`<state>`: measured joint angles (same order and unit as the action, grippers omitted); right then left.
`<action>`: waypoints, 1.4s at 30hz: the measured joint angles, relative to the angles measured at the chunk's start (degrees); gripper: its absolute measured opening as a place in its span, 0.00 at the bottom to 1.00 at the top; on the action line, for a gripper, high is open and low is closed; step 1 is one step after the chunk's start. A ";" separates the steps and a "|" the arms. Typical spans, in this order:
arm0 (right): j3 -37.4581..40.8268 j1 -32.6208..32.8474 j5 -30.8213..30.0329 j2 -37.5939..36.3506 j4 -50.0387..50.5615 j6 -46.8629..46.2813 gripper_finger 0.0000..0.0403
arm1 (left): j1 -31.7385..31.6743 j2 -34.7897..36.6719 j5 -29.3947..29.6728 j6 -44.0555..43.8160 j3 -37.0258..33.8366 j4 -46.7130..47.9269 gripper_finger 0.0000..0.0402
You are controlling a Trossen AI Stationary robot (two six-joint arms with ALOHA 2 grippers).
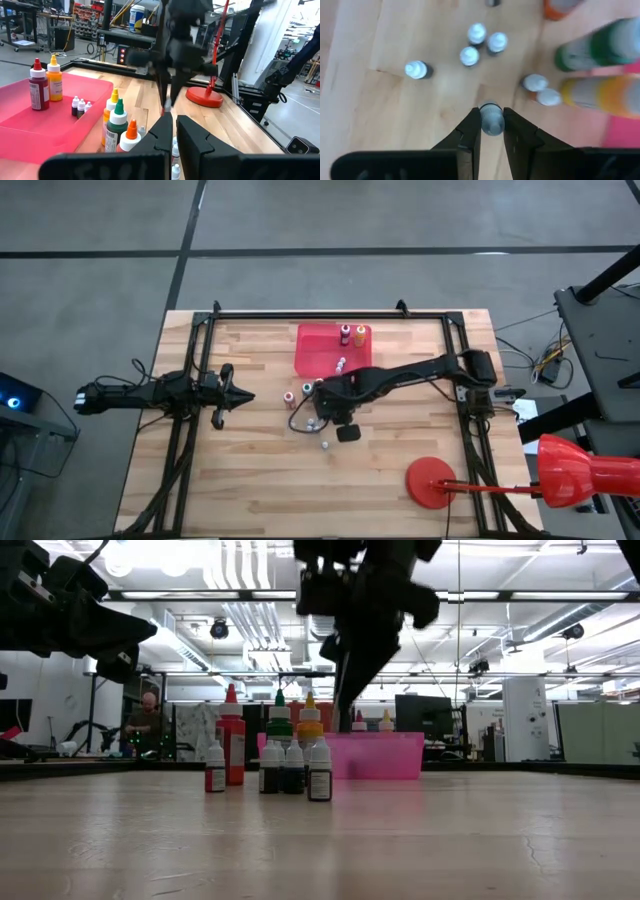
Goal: Pick & Place food coloring
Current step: Put the small red food coloring bottle into the pink bin
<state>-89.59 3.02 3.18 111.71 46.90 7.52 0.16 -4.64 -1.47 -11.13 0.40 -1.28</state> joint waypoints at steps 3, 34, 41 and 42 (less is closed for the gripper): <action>-0.81 -1.57 -0.02 -2.38 2.60 0.01 0.14 | -0.01 0.00 0.01 0.02 0.01 0.00 0.00; -0.30 -25.21 -0.17 -7.87 9.65 14.09 0.14 | 0.00 -0.02 0.01 0.02 0.00 -0.01 0.00; -0.19 -27.54 -0.15 -5.96 9.28 19.25 0.14 | 0.01 -0.02 0.00 0.02 0.02 -0.02 0.00; -0.17 -27.75 -0.13 -5.56 9.24 20.58 0.14 | 0.00 -0.02 0.02 0.02 0.02 -0.02 0.00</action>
<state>-89.76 -24.73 3.05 106.15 56.14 28.10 0.16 -4.67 -1.45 -11.11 0.43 -1.30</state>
